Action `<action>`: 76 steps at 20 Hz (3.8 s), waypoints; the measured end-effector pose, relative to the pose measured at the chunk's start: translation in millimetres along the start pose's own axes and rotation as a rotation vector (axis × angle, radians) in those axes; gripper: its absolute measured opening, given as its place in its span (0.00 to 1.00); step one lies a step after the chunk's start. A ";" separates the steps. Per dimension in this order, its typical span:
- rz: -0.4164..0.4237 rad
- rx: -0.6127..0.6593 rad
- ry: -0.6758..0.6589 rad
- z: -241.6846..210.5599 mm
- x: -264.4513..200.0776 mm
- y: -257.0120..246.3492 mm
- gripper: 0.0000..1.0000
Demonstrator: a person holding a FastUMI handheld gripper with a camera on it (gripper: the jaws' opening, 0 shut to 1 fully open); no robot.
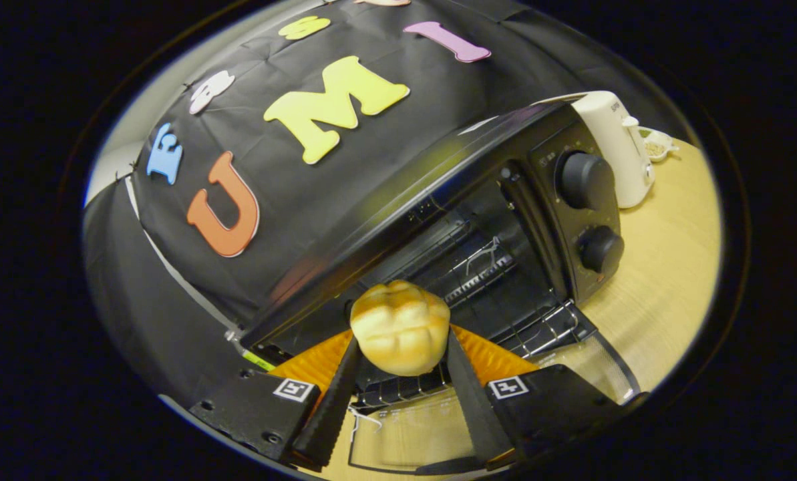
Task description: Open the toaster oven, put the food inside, and close the toaster oven door.
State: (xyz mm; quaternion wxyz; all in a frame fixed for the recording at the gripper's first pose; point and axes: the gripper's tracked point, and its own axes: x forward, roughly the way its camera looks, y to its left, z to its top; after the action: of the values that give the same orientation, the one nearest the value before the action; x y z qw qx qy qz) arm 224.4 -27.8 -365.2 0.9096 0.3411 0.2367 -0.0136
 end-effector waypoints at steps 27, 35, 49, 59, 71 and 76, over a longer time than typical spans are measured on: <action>-0.080 -0.160 -0.043 -17.3 -104.6 -10.2 1.00; -0.222 -0.427 0.059 -59.7 -122.4 -33.3 1.00; -0.296 -0.579 0.215 -130.1 -124.6 -61.2 1.00; -0.262 -0.549 0.229 -126.5 -126.4 -46.8 1.00; -0.235 -0.531 0.237 -109.0 -132.7 -36.4 1.00; -0.239 -0.571 0.227 -95.0 -136.9 -26.8 1.00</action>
State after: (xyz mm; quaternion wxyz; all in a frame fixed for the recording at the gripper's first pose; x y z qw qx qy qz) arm 57.9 -7.5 -383.7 0.9283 0.0413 0.3693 -0.0150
